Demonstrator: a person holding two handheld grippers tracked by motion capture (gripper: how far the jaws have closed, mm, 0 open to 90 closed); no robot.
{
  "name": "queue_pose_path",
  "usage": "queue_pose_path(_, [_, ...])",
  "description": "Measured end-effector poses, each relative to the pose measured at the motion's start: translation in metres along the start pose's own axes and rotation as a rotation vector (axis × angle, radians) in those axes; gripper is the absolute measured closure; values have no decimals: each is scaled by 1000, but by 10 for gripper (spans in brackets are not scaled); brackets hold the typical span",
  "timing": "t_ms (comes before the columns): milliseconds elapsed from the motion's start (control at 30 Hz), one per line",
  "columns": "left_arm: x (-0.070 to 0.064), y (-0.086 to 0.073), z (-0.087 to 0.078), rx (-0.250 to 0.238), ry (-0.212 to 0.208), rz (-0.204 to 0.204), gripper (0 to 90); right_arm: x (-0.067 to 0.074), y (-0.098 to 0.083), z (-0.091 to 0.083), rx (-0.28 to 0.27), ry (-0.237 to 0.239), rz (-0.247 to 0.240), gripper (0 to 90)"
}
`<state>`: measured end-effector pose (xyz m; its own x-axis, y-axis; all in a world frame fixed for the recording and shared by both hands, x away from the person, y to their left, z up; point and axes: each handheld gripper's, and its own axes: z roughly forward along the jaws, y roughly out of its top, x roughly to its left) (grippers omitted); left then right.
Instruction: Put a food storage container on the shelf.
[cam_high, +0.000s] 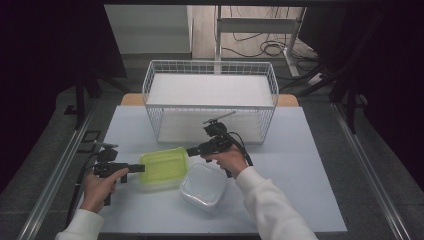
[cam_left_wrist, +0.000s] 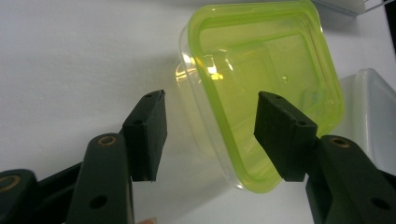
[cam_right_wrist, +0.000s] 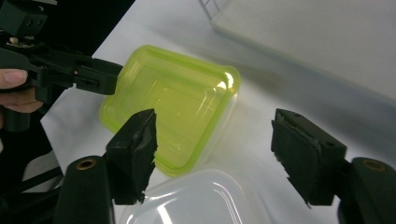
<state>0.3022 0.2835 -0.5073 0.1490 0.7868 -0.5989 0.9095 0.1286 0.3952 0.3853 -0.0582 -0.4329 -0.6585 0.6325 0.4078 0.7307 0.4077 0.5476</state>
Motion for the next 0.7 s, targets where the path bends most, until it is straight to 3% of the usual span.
queue_pose_path(200, [0, 0, 1, 8, -21, 0, 469, -7, 6, 23, 60, 20, 56, 370])
queue_pose_path(433, [0, 1, 5, 19, -47, -5, 526, -10, 6, 40, 121, 18, 69, 414])
queue_pose_path(700, [1, 1, 7, 26, -56, -6, 561, -13, 5, 59, 181, 42, 124, 518])
